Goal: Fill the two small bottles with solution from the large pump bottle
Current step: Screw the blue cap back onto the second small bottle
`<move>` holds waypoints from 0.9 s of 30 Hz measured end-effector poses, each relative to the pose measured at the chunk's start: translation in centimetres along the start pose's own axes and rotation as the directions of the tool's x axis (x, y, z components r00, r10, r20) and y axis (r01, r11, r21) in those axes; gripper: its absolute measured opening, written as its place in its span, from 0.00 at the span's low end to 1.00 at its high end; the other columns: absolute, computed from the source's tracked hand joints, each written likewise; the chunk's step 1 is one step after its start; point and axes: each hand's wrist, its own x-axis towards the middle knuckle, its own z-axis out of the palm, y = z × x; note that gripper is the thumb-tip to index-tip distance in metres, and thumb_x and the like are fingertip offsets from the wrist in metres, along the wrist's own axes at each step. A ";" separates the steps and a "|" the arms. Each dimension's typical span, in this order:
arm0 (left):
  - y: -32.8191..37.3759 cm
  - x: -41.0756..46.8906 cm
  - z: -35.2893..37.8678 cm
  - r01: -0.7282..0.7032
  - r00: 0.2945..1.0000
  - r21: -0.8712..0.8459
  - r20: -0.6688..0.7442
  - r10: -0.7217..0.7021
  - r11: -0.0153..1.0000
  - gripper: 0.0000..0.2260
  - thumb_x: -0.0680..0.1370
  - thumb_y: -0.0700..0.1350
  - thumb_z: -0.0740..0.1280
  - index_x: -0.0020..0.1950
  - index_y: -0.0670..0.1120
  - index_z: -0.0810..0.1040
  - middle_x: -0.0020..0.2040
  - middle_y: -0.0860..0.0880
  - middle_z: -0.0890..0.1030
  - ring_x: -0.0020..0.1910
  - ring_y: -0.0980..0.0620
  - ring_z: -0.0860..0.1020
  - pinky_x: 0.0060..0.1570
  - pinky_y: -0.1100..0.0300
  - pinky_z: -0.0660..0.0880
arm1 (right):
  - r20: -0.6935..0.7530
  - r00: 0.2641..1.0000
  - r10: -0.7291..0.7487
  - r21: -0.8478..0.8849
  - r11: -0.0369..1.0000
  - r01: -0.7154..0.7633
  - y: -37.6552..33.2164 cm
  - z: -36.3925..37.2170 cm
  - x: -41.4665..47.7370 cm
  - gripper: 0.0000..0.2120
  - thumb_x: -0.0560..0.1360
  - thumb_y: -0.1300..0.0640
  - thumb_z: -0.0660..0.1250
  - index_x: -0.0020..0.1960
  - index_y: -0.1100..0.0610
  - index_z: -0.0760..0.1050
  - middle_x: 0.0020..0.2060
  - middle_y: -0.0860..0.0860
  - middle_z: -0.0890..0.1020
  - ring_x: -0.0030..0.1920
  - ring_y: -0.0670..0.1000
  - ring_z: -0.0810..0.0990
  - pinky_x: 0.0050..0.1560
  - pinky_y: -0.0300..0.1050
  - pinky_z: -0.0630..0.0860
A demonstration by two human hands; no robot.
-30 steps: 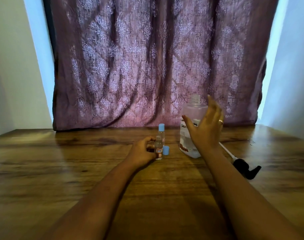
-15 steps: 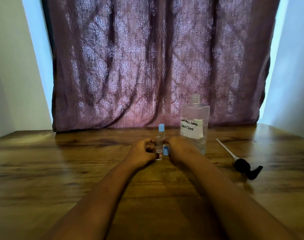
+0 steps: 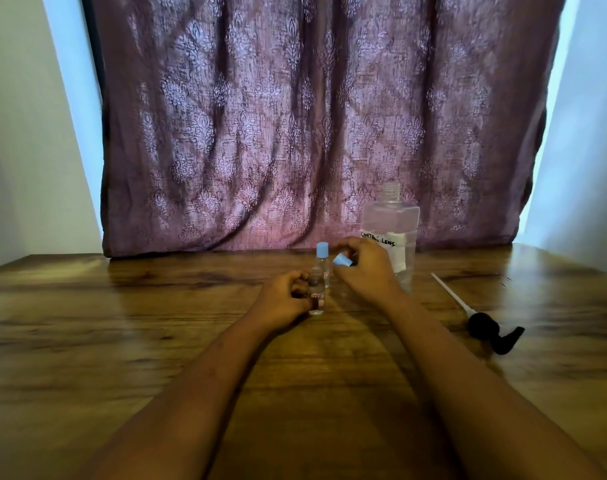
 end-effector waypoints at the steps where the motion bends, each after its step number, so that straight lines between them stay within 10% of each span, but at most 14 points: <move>1: -0.1 0.1 0.0 0.002 1.000 0.000 -0.002 -0.002 1.000 0.14 0.71 0.33 0.74 0.48 0.51 0.78 0.48 0.45 0.85 0.48 0.46 0.83 0.47 0.49 0.80 | -0.017 1.000 0.010 0.072 0.997 -0.009 -0.1 -0.1 0.0 0.13 0.69 0.63 0.71 0.53 0.60 0.79 0.48 0.55 0.80 0.48 0.52 0.78 0.50 0.43 0.75; 6: 0.0 0.1 0.0 -0.026 1.000 0.001 0.007 0.026 1.000 0.13 0.72 0.35 0.74 0.49 0.51 0.78 0.47 0.46 0.85 0.47 0.46 0.83 0.46 0.51 0.79 | 0.026 0.999 0.026 0.362 0.932 -0.033 -0.7 0.2 -0.3 0.12 0.70 0.66 0.71 0.53 0.61 0.78 0.50 0.53 0.81 0.48 0.45 0.79 0.50 0.31 0.76; 15: -0.7 0.4 0.0 -0.054 0.999 0.000 0.000 0.054 0.999 0.13 0.61 0.49 0.77 0.42 0.59 0.82 0.45 0.46 0.87 0.49 0.41 0.85 0.54 0.36 0.78 | 0.184 0.982 -0.027 0.317 0.948 -0.033 -0.5 0.8 -0.3 0.14 0.69 0.68 0.71 0.53 0.60 0.78 0.49 0.52 0.81 0.46 0.44 0.80 0.45 0.27 0.76; 23: -0.6 0.4 -0.1 -0.082 0.997 0.039 0.007 0.082 0.996 0.12 0.69 0.40 0.77 0.46 0.54 0.80 0.46 0.47 0.86 0.48 0.46 0.84 0.52 0.47 0.80 | 0.129 0.990 -0.056 0.180 0.983 0.032 -0.5 1.2 -0.4 0.16 0.66 0.61 0.76 0.51 0.58 0.77 0.40 0.50 0.77 0.39 0.46 0.76 0.39 0.28 0.73; 27: -0.8 0.4 -0.2 -0.105 0.994 0.064 -0.015 0.106 0.992 0.11 0.64 0.47 0.78 0.44 0.55 0.82 0.45 0.47 0.87 0.49 0.45 0.84 0.56 0.42 0.79 | 0.161 0.985 -0.059 0.188 0.982 0.028 -0.4 1.2 -0.5 0.23 0.67 0.58 0.75 0.60 0.55 0.72 0.53 0.52 0.76 0.52 0.48 0.75 0.49 0.37 0.74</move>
